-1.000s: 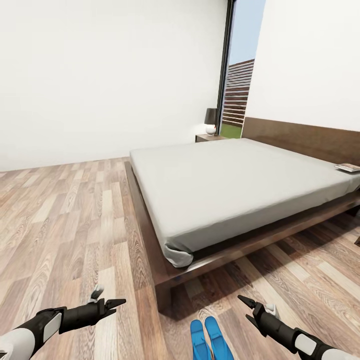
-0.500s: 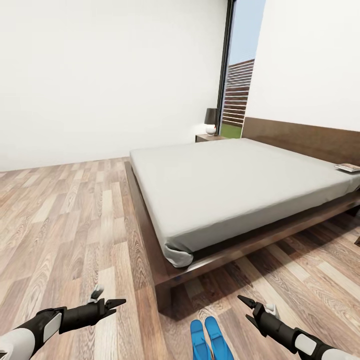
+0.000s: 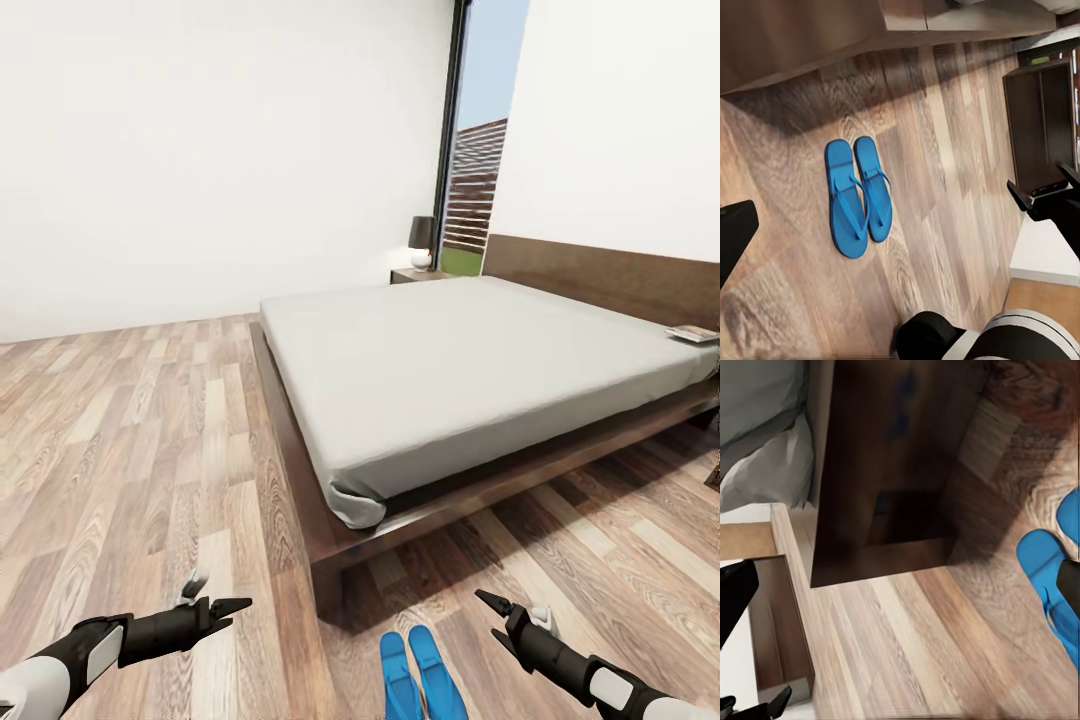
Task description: In the bedroom, move the book from the bed onto either nightstand, and place the two sandals side by side next to the bed.
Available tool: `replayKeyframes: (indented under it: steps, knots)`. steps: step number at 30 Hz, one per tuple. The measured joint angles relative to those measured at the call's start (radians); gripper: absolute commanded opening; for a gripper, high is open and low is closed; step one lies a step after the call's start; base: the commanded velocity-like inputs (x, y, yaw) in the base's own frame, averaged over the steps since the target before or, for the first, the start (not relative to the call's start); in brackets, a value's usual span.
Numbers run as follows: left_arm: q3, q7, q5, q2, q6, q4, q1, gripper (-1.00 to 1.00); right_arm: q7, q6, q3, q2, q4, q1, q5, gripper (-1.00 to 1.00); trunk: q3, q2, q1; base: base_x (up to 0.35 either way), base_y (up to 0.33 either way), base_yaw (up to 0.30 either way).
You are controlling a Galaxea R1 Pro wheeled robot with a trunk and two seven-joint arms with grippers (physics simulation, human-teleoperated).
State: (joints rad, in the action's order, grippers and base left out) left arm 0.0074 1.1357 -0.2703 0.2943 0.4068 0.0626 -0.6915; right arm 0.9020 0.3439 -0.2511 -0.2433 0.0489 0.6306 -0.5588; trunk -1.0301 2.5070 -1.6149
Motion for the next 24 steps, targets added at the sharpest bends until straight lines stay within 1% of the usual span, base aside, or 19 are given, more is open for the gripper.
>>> replayKeyframes:
  steps: [6,17,24]
  knots:
    - [0.000,0.000,0.000,0.000,0.000,0.000,0.000,1.00,0.003,0.003,0.000,0.000,0.000,0.000,-0.001,1.00,0.000,0.000,0.000,-0.203,0.000,-0.163]
    - [0.000,0.000,0.000,0.000,0.001,0.000,0.000,1.00,0.004,0.002,0.000,0.000,0.000,0.000,-0.002,1.00,0.000,0.000,0.000,-0.221,0.000,-0.252]
    - [0.000,0.000,0.000,0.001,0.001,-0.001,0.000,1.00,0.001,0.001,0.000,0.000,0.000,0.000,-0.002,1.00,0.000,0.000,0.000,-0.092,0.000,-0.268]
